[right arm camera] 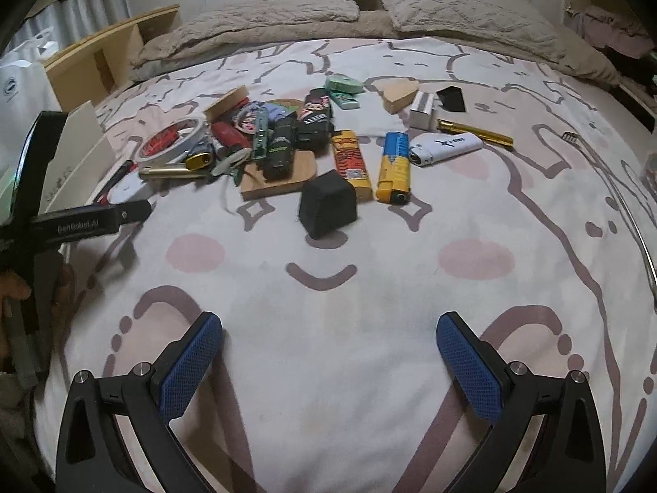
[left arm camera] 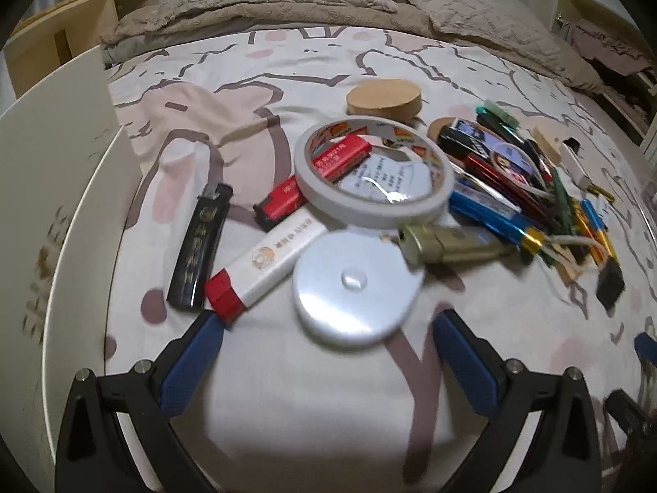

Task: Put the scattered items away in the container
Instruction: 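Grasp the white tape measure with the left tool while the right tool grasps the black cube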

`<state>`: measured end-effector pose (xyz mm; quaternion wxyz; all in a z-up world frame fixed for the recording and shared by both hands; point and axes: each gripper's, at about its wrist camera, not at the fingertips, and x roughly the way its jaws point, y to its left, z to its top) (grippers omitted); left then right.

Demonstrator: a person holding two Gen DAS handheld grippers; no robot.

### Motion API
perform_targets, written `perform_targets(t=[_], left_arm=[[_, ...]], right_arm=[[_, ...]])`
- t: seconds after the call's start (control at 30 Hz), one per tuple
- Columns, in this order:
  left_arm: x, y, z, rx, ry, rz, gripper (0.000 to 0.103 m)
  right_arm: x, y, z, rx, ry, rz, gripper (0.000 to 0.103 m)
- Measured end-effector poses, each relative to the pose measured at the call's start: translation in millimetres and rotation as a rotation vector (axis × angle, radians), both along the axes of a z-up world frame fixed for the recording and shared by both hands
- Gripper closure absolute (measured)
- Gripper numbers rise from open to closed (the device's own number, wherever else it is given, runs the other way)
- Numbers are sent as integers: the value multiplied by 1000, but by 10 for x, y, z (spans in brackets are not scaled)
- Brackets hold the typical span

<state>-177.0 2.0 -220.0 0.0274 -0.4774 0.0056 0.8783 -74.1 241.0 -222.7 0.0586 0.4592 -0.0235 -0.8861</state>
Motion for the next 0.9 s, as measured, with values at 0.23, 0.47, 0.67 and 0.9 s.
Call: perform_targets(t=[0.23,0.47,0.67,0.9], left_arm=[[-92,-4,-34,11,33,8,0],[-57,39,-34,-20,82,19,0],[-35,53,-14,-16,112,10,13],[-16,104,2,-15,133,-19,26]], right_arm=[[-129,38,36,5,-9,-39,0],[-422,138,94,-81,19,-80,21],[-550,63,54,-73,61,-63,45],[-509,6,24,-86,95,-17,67]])
